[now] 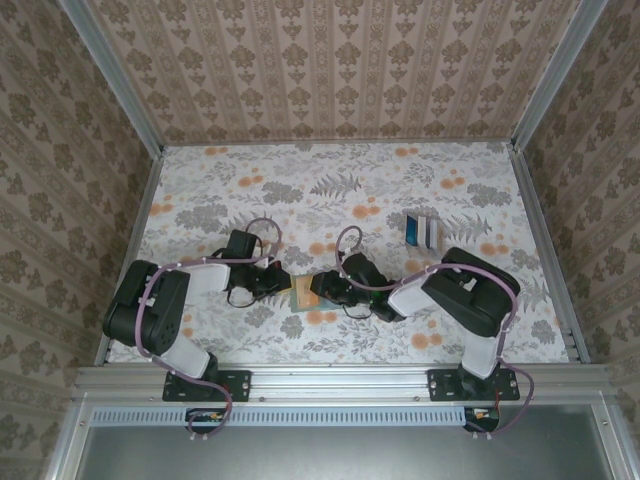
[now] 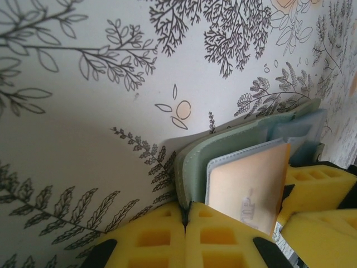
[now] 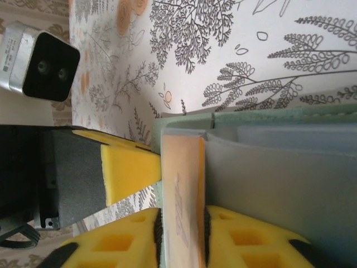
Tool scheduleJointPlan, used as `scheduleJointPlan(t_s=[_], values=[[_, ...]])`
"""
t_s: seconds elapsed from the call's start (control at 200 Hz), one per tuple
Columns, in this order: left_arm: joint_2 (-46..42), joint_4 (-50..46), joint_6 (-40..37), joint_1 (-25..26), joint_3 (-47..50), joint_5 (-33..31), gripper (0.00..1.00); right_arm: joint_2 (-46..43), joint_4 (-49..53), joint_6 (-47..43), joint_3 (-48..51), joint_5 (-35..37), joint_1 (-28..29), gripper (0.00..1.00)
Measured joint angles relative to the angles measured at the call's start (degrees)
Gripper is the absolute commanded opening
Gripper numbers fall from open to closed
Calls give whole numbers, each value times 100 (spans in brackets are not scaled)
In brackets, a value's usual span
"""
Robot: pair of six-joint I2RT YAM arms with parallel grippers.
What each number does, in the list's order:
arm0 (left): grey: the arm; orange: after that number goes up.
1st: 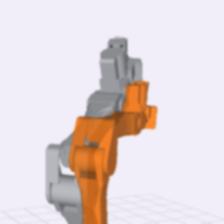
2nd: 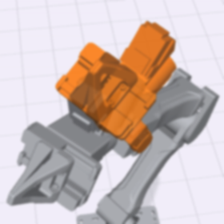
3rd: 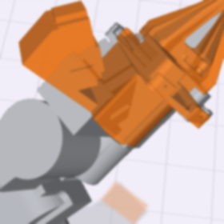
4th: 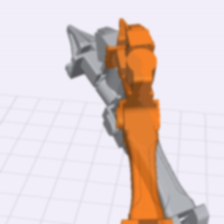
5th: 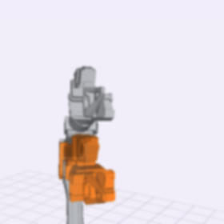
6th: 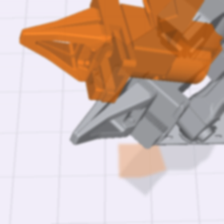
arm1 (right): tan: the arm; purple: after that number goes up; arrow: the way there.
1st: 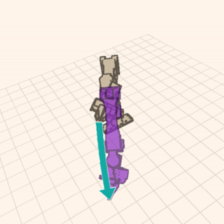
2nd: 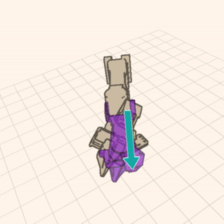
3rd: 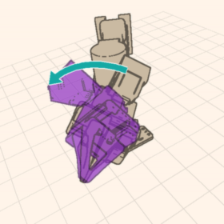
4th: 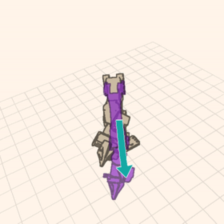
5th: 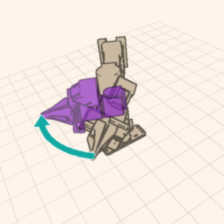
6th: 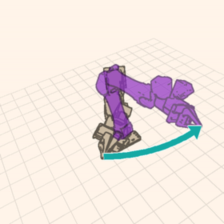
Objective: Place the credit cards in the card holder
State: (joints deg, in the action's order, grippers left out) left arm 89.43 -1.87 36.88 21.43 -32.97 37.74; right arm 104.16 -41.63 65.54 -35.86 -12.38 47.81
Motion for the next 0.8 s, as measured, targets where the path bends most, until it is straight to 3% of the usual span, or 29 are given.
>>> scheduleJointPlan(t_s=[0.355, 0.51, 0.645, 0.8], values=[[9, 22, -2, 0, 0, 17, 0, -1213, 2459, -1014, -160, 546, -13, 43], [7, 20, -2, -4, 0, 20, 2, -1939, 3952, -1954, -584, 992, -286, 56], [-107, -164, -61, -2, -7, -107, 8, -2297, 5224, -3165, -1537, 1926, -522, 80], [-264, -393, -118, -4, -17, -267, 9, -2789, 5941, -4103, -1869, 2741, -1084, 91]])
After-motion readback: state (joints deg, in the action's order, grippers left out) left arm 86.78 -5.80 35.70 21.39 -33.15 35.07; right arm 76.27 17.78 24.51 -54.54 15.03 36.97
